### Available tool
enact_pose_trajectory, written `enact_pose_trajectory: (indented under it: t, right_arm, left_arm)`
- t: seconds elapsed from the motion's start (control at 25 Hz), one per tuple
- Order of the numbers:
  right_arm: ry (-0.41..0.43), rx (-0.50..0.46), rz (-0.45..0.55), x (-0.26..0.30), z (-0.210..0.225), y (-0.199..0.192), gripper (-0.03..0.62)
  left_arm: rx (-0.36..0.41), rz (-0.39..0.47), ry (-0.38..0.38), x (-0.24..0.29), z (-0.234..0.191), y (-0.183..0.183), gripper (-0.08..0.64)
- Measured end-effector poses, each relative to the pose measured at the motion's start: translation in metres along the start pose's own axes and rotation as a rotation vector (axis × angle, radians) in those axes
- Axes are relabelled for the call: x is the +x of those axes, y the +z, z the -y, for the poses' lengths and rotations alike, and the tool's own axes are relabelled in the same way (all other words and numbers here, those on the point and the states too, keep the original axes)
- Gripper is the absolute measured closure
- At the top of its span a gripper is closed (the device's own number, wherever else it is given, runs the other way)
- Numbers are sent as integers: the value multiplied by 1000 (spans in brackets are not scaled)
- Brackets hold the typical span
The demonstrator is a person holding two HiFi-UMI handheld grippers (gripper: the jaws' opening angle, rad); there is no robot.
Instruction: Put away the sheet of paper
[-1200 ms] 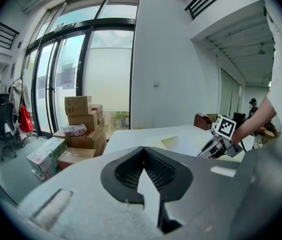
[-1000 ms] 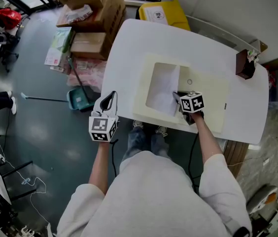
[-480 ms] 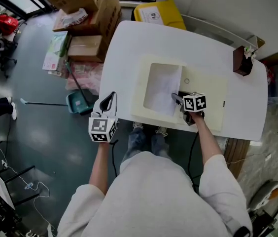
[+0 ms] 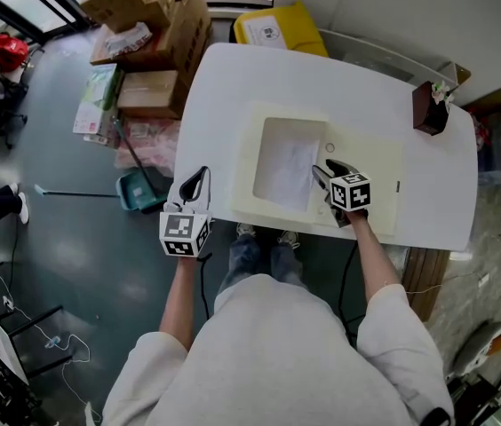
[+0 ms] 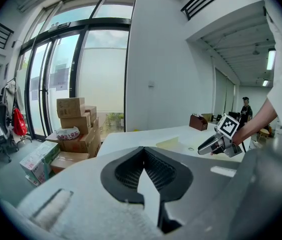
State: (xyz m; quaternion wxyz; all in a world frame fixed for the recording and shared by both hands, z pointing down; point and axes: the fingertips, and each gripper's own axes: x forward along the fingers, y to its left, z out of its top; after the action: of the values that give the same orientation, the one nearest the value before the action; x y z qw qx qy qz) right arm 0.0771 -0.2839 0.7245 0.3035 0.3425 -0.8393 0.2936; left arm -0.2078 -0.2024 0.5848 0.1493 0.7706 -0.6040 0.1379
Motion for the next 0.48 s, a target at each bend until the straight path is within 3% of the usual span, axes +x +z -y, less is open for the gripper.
enact_pose_trajectory:
  t: [0.48]
  right_arm:
    - [-132,-24,139,-54,20,23,591]
  left_arm:
    - [37,31,-58,18,21,25,555]
